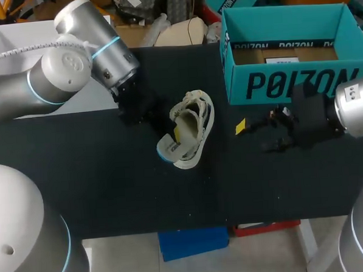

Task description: Take the shoe out of the shoebox, open the shoe tongue, remove and reinsert the insole, then place the shoe into the shoebox

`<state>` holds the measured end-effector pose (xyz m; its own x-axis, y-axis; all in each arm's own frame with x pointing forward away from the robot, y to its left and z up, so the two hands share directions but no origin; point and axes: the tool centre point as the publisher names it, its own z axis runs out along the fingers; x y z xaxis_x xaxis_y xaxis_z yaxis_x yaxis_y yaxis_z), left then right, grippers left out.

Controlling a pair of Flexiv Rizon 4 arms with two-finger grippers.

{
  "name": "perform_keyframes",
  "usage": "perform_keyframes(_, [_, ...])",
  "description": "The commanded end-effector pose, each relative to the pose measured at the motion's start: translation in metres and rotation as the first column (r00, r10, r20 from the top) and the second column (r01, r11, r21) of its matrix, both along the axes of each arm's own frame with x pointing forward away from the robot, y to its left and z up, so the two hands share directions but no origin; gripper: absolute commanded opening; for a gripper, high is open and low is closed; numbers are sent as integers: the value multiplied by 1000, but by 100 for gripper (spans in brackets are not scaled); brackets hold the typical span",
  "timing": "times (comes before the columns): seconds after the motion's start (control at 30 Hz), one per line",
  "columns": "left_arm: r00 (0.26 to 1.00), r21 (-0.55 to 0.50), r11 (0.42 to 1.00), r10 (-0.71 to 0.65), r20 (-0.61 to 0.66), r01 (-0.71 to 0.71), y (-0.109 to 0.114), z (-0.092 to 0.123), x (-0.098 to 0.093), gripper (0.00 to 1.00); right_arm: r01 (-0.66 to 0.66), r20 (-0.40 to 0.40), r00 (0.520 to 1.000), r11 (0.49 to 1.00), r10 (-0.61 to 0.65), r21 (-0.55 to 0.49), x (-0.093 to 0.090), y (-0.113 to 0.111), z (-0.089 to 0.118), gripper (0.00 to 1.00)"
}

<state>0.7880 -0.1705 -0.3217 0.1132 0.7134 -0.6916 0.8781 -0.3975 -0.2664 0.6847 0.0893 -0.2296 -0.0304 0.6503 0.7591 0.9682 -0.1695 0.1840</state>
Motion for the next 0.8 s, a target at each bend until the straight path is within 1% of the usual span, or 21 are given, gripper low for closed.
perform_keyframes(0.03, [1000, 3, 1000, -10, 9, 10, 10, 17, -11, 0, 1, -1, 1000, 1000, -1, -2, -1, 0, 1, 100])
perform_keyframes(0.13, [999, 17, 999, -40, -1, 40, 9, 18, -15, 0, 1, -1, 1000, 1000, -1, -2, -1, 0, 1, 100])
perform_keyframes(0.27, [996, 46, 995, -86, 7, 86, 8, 13, -22, 0, 1, -1, 1000, 1000, -1, -2, -1, 0, 1, 100])
perform_keyframes(0.37, [993, 86, 990, -116, 13, 115, 11, 9, -27, 0, 1, -1, 1000, 1000, -1, -2, -1, 0, 1, 100])
perform_keyframes(0.53, [993, 133, 985, -115, 17, 111, 20, 2, -26, 0, 1, -1, 1000, 1000, -1, -2, -1, 0, 1, 100])
perform_keyframes(0.8, [996, 151, 985, -86, 7, 83, 28, 9, -27, 0, 1, -1, 1000, 1000, -1, -2, -1, 0, 1, 100])
